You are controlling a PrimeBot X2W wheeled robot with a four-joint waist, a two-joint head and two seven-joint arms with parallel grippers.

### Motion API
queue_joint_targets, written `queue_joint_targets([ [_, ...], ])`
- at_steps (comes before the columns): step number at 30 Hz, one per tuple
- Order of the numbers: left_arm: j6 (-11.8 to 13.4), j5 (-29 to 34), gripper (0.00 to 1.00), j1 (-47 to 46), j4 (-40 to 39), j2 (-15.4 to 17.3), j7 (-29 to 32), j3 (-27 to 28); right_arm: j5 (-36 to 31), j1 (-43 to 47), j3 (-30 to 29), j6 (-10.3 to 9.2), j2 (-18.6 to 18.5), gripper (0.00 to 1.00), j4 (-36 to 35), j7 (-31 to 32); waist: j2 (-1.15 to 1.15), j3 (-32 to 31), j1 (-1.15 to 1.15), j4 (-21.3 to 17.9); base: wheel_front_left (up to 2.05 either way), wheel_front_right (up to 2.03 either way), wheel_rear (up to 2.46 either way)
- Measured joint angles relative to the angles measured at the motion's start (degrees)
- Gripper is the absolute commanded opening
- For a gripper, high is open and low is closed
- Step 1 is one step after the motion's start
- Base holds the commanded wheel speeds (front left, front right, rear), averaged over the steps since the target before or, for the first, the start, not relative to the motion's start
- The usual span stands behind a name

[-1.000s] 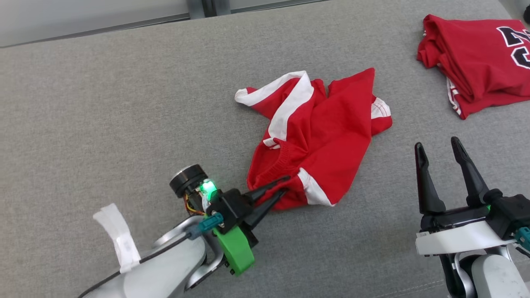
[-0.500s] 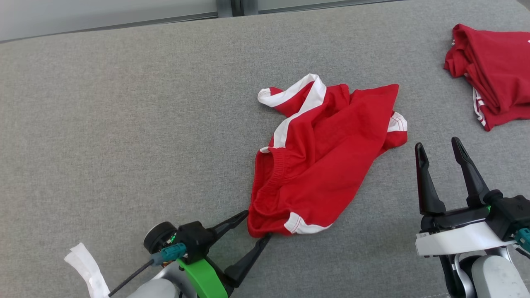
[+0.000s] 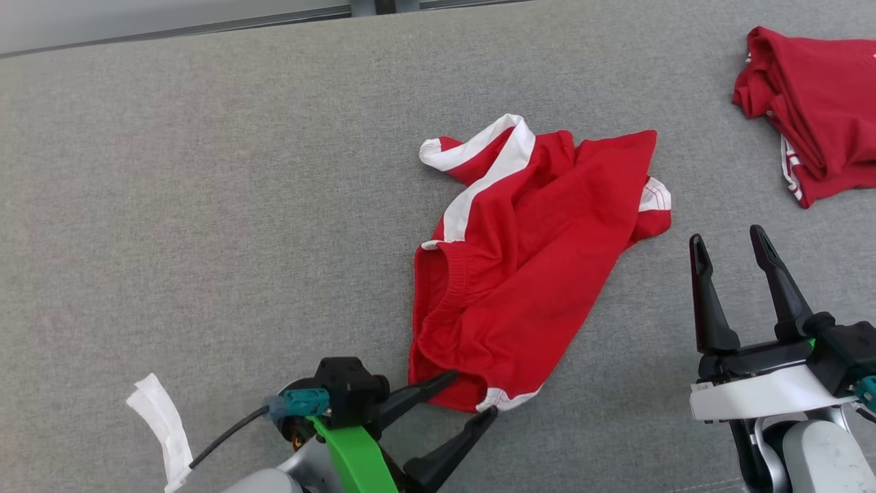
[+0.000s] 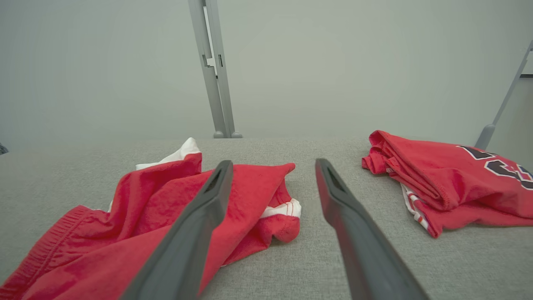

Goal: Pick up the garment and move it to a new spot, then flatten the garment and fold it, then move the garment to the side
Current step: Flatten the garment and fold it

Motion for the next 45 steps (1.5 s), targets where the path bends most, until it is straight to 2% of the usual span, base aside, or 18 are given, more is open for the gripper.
queue_joint_targets([
  [7, 3.05, -0.34, 1.0, -0.13, -5.1, 1.6, 6.41, -1.64, 0.0, -0.31, -0.91, 0.0, 0.02, 1.0, -0.16, 0.01, 0.0, 1.21, 0.0, -0.82, 0.0, 0.0, 0.0],
  [15, 3.23, 0.04, 0.99, -2.1, -3.67, 0.93, 8.15, -2.5, 0.0, -1.02, -0.58, 0.0, 0.44, 1.0, -0.08, 0.01, 0.0, 2.31, 0.0, -1.42, 0.0, 0.0, 0.0],
  [16, 3.07, 0.05, 0.86, -2.34, -3.33, 0.69, 8.15, -2.49, 0.0, -1.18, -0.55, 0.0, 0.45, 1.0, -0.07, 0.01, 0.0, 2.38, 0.0, -1.57, 0.0, 0.0, 0.0],
  [19, 3.0, 0.19, 0.79, -2.66, -2.03, 0.62, 8.18, -2.65, 0.0, -1.48, -0.85, 0.0, 0.48, 1.0, -0.16, 0.01, 0.0, 2.45, 0.0, -1.98, 0.0, 0.0, 0.0],
  [21, 2.92, 0.4, 0.48, -2.85, -1.31, 0.56, 8.18, -2.8, 0.07, -1.75, -1.12, 0.0, 0.48, 1.0, -0.26, 0.01, 0.0, 2.46, 0.0, -2.25, 0.0, 0.0, 0.0],
  [22, 2.77, 0.41, 0.4, -2.96, -0.87, 0.53, 8.2, -2.88, 0.08, -1.79, -1.22, 0.0, 0.47, 1.0, -0.33, 0.01, 0.0, 2.46, 0.0, -2.39, 0.0, 0.0, 0.0],
  [23, 2.67, 0.44, 0.27, -3.0, -0.54, 0.52, 8.21, -2.97, 0.08, -1.79, -1.33, 0.0, 0.47, 1.0, -0.35, 0.01, 0.0, 2.46, 0.0, -2.5, 0.0, 0.0, 0.0],
  [24, 2.65, 0.57, 0.04, -3.06, -0.3, 0.52, 8.24, -3.04, 0.08, -1.79, -1.44, 0.0, 0.45, 1.0, -0.38, 0.0, 0.0, 2.47, 0.0, -2.57, 0.0, 0.0, 0.0],
  [25, 2.53, 0.83, 0.0, -3.22, -0.01, 0.51, 8.25, -3.14, 0.08, -1.79, -1.57, 0.0, 0.43, 1.0, -0.42, 0.0, 0.0, 2.46, 0.0, -2.62, 0.0, 0.0, 0.0],
  [29, 2.59, 1.86, 0.0, -3.57, 1.18, 1.45, 8.25, -3.14, 0.08, -1.76, -2.0, 0.0, 0.43, 1.0, -0.46, 0.0, 0.0, 2.2, 0.0, -2.58, 0.0, 0.0, 0.0],
  [37, 6.17, 2.12, 0.0, -1.3, 0.74, 6.3, 0.78, 2.36, 2.3, -0.21, -0.89, 0.0, -0.59, 1.0, 2.07, 0.0, 0.0, 1.29, 0.0, -0.61, 0.0, 0.0, 0.0],
  [41, 7.57, 2.11, 0.0, -0.72, 0.49, 7.75, -4.26, 5.92, 7.68, -0.16, 0.43, 0.0, -0.85, 1.0, 3.05, 0.01, 0.0, 0.92, 0.0, 0.98, 0.0, 0.0, 0.0],
  [45, 7.71, 0.98, 0.0, -0.59, 1.45, 7.88, -9.76, 9.91, 14.97, -0.16, 2.65, 0.0, -3.12, 1.0, 5.63, 0.0, 0.0, 0.87, 0.0, 2.35, 0.0, 0.0, 0.0],
])
